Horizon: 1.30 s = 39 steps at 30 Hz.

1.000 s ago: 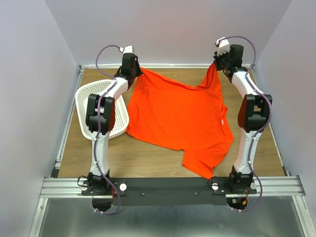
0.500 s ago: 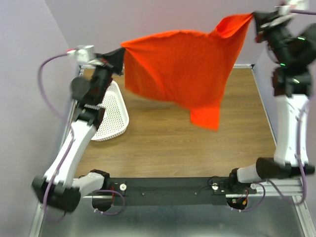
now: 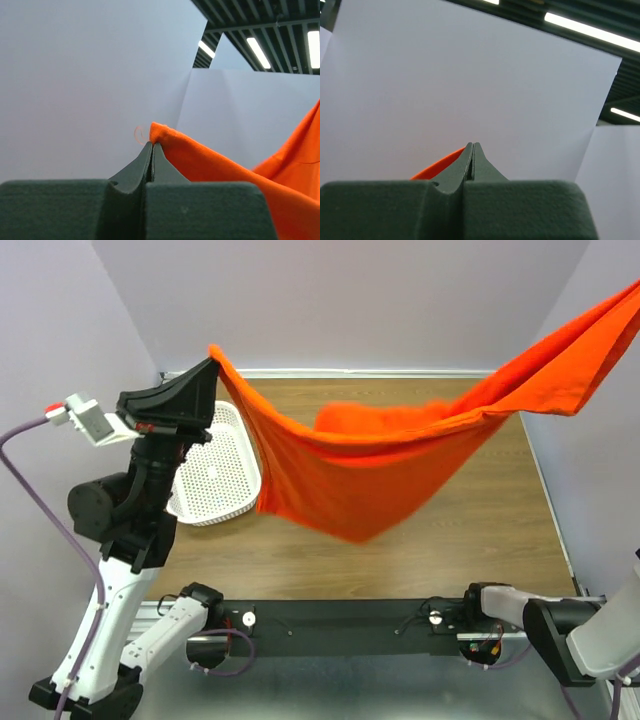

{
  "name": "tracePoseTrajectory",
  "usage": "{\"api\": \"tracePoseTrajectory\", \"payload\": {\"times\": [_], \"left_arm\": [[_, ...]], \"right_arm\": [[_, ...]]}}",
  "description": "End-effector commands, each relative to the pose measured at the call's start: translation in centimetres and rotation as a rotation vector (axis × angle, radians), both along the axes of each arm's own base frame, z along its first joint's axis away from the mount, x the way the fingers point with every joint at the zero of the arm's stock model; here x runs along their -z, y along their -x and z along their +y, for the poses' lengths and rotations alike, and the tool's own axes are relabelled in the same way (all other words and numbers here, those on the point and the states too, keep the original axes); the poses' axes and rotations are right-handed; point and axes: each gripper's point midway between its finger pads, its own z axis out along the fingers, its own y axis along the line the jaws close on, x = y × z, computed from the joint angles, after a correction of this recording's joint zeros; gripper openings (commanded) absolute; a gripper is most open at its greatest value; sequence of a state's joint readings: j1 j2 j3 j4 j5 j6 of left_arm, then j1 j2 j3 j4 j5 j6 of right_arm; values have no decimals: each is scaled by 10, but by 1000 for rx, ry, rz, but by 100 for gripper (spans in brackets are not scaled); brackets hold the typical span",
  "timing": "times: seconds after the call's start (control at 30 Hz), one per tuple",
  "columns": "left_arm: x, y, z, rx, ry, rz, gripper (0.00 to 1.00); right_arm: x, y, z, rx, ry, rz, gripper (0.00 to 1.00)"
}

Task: Fold and stack the t-shirts
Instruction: Flatten the tshirt out

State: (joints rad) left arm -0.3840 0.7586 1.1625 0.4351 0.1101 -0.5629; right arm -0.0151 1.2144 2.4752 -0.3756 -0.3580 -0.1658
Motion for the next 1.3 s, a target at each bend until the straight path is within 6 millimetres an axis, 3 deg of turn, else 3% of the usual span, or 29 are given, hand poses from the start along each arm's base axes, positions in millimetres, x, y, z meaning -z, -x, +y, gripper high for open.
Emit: {"api": "tracePoseTrajectory", "payload": {"times": [0.0, 0.1, 0.2, 0.23, 0.27, 0.33, 0.37, 0.4, 0.43, 0.5, 0.53, 0.57, 0.6, 0.63, 0.67, 0.7, 0.73, 0.77, 0.8, 0.83, 0.87, 1.0, 1.13, 1.2, 1.27], "left_arm": [[14, -21, -17, 49, -34, 79, 0], [28, -45, -25, 34, -53, 129, 0], [51, -82, -33, -8, -75, 205, 0], [69, -107, -35, -44, -77, 265, 0], [82, -123, -33, -91, -84, 304, 0], [109, -154, -30, -164, -91, 394, 0], [138, -182, -34, -193, -121, 469, 0], [156, -197, -35, -216, -140, 521, 0], [190, -226, -32, -259, -161, 602, 0], [224, -252, -35, -269, -182, 673, 0], [234, -265, -40, -252, -198, 690, 0], [282, -292, -51, -246, -250, 782, 0], [307, -305, -58, -236, -286, 837, 0], [327, -316, -69, -203, -323, 874, 0], [369, -341, -79, -199, -369, 965, 0], [388, -351, -82, -202, -385, 1003, 0], [403, -362, -81, -225, -398, 1034, 0], [429, -378, -82, -246, -418, 1089, 0], [437, -387, -79, -281, -421, 1104, 0], [430, -397, -80, -293, -416, 1090, 0], [453, -400, -79, -305, -441, 1137, 0], [472, -419, -73, -359, -470, 1193, 0], [494, -435, -67, -352, -478, 1237, 0], [491, -437, -67, -344, -477, 1222, 0], [485, -436, -66, -338, -481, 1201, 0]], "right_arm": [[28, -57, -19, 83, -66, 168, 1], [40, -87, -28, 136, -68, 216, 1], [79, -148, -32, 167, -50, 333, 1], [95, -171, -36, 190, -41, 374, 0], [130, -207, -39, 211, -35, 462, 1], [173, -243, -43, 229, -20, 549, 1], [194, -259, -44, 237, -7, 586, 1], [207, -275, -44, 235, -4, 585, 1], [261, -301, -41, 221, 15, 691, 1], [309, -329, -38, 198, 26, 766, 1], [368, -354, -32, 167, 49, 884, 1], [393, -366, -30, 149, 47, 921, 1], [420, -376, -27, 131, 60, 970, 1], [476, -398, -24, 109, 72, 1077, 0], [499, -407, -20, 82, 73, 1120, 1], [526, -418, -17, 64, 73, 1172, 1], [571, -432, -15, 45, 80, 1254, 1], [583, -442, -14, 43, 74, 1271, 1], [595, -449, -16, 49, 73, 1290, 0], [605, -454, -17, 61, 78, 1302, 0], [622, -464, -19, 73, 83, 1322, 1], [643, -483, -29, 132, 76, 1339, 1], [641, -496, -41, 200, 62, 1324, 1], [635, -497, -43, 216, 57, 1312, 1], [614, -498, -47, 229, 46, 1275, 1]]}}
